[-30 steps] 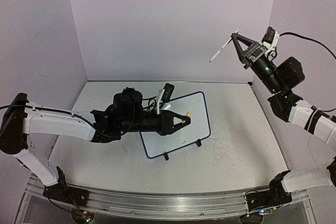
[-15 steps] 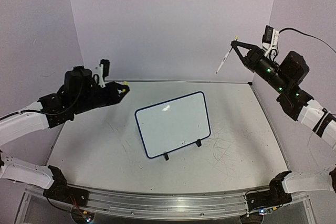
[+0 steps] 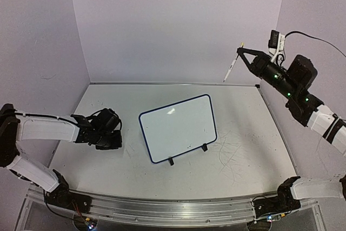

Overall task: Write a sentence on the whiteboard
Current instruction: Place the pen cap at the center of the board.

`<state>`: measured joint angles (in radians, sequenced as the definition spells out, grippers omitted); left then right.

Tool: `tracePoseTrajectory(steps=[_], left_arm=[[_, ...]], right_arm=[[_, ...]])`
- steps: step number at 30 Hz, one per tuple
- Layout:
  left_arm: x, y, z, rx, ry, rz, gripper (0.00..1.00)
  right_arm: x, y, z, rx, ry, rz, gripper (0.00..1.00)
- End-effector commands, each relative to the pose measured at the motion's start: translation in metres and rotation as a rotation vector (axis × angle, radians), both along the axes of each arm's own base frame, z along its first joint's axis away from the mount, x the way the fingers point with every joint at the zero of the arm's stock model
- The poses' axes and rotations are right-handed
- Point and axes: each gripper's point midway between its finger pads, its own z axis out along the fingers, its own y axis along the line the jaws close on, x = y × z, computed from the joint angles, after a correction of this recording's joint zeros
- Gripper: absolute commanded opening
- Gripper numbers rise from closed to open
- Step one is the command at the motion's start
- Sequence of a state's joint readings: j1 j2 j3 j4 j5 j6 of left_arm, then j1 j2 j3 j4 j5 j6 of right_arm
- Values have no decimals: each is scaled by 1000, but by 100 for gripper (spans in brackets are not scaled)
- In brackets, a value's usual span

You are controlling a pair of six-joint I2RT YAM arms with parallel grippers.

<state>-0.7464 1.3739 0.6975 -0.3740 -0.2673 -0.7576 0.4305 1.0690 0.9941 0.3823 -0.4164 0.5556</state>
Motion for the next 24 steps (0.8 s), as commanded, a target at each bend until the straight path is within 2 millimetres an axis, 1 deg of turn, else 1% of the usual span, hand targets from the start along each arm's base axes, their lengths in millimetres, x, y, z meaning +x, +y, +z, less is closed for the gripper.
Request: tracePoseTrajectory(steps=[1,5,9,18,21,23,24], left_arm=[[7,1,-10,26,-6,40,1],[3,3,-23,44,23,45,12],[2,2,-31,52,42,46,15],[-1,3,-35,57,48,49,25],[0,2,-31,50,40,50,26],[2,2,-20,29,10,57,27],[4,2,-13,24,-5,58,30]], right_arm=[[-11,-6,13,17,-48,-1,0],[-10,-6,8,15,-39,-5,0],[-9,-6,4,15,-32,-8,0],[-7,-4,1,15,-26,2,0],[-7,-4,0,14,-24,1,0],[-7,-4,0,14,-23,3,0],[-7,-3,0,14,-22,5,0]])
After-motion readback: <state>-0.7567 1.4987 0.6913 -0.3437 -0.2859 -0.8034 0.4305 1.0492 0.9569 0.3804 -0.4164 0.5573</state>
